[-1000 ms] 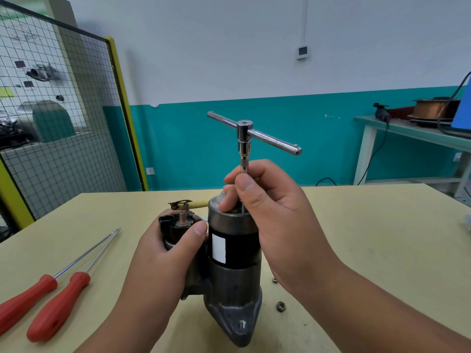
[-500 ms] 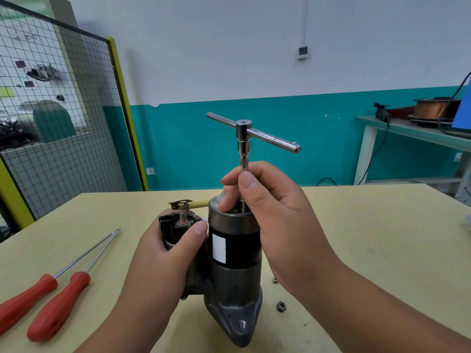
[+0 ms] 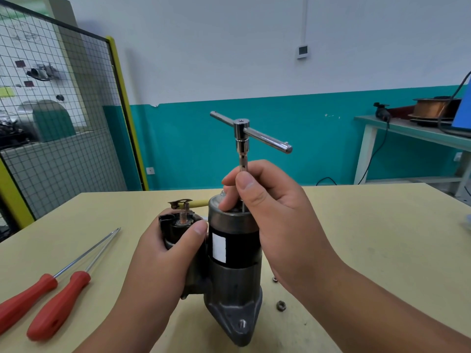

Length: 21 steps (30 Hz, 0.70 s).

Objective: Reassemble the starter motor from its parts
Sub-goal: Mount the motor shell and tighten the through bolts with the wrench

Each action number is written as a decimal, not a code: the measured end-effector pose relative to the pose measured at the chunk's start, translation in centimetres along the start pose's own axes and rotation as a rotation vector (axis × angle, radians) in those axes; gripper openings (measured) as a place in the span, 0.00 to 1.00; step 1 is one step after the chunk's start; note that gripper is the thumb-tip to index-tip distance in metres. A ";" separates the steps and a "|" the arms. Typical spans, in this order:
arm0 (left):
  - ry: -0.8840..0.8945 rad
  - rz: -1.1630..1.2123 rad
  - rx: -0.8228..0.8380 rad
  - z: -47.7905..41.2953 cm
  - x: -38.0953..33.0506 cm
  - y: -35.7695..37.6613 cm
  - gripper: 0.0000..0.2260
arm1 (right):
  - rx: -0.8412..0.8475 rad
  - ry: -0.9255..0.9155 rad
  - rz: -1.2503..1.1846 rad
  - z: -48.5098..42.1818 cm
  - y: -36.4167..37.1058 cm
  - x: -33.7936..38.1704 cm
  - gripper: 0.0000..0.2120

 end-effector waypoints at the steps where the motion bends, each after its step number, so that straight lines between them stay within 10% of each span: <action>1: -0.001 -0.002 -0.002 0.0 0.0 0.0 0.21 | -0.002 -0.002 -0.001 0.0 0.0 0.0 0.09; 21: -0.012 -0.004 -0.010 -0.1 0.0 0.0 0.23 | -0.009 0.004 -0.009 0.0 0.0 0.0 0.08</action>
Point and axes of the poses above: each hand's wrist, its own z-axis away from the middle knuckle, its own y-axis out of the palm, x = y × z, the point moved 6 cm from there along -z, towards the middle knuckle, and after that the axes turned 8 degrees about -x, right-handed, at the moved point
